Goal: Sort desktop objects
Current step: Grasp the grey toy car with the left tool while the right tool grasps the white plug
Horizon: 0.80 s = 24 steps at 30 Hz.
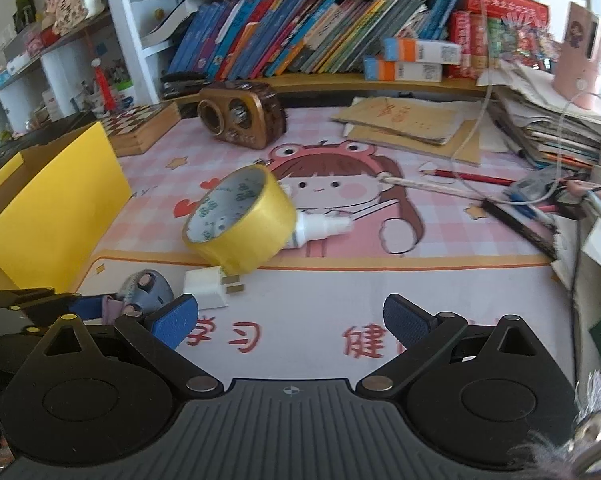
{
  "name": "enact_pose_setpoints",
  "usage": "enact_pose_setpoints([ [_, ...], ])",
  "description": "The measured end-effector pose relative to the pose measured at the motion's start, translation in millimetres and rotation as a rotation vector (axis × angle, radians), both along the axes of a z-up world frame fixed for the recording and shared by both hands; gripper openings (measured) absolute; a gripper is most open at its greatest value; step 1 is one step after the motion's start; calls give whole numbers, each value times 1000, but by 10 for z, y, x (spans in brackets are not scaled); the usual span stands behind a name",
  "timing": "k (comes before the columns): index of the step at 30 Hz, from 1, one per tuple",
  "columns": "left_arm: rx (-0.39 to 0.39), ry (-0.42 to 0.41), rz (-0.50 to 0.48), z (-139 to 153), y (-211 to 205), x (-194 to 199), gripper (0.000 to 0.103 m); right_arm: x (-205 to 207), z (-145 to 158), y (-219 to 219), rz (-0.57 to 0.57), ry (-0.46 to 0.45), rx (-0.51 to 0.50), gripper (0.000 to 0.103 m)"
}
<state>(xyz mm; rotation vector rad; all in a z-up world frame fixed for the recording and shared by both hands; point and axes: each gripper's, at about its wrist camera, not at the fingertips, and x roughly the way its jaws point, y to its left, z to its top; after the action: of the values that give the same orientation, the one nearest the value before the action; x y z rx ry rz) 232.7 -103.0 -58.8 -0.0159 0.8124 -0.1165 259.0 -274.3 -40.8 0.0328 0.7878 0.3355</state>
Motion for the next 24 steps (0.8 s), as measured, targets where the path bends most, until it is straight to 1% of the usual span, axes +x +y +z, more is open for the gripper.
enact_pose_setpoints([
  [3, -13, 5, 37, 57, 140, -102, 48, 81, -64, 150, 50, 20, -8, 100],
  [7, -29, 21, 79, 106, 287, -265, 48, 205, -174, 371, 117, 26, -39, 97],
  [9, -29, 28, 97, 115, 336, -334, 48, 261, -220, 455, 140, 29, -46, 92],
  [11, -24, 29, 114, 127, 373, -382, 48, 309, -263, 538, 158, 33, -58, 84],
  [14, -16, 23, 127, 143, 408, -429, 48, 351, -314, 632, 180, 30, -72, 77],
  [15, -17, 21, 130, 148, 420, -448, 48, 356, -326, 650, 184, 28, -78, 74],
  [17, -25, 16, 136, 156, 444, -476, 48, 367, -360, 686, 190, 27, -92, 66],
  [18, -29, 14, 139, 158, 456, -484, 48, 370, -372, 696, 189, 21, -99, 65],
  [19, -32, 12, 141, 162, 464, -489, 48, 367, -378, 706, 189, 11, -108, 62],
  [20, -34, 12, 141, 166, 471, -489, 48, 364, -378, 716, 190, 3, -118, 55],
  [21, -37, 10, 141, 170, 477, -494, 48, 360, -374, 715, 183, -4, -130, 50],
  [22, -40, 8, 139, 174, 480, -501, 48, 363, -371, 710, 180, -5, -132, 42],
  [24, -46, 3, 131, 186, 478, -507, 48, 353, -357, 680, 182, 7, -120, 41],
])
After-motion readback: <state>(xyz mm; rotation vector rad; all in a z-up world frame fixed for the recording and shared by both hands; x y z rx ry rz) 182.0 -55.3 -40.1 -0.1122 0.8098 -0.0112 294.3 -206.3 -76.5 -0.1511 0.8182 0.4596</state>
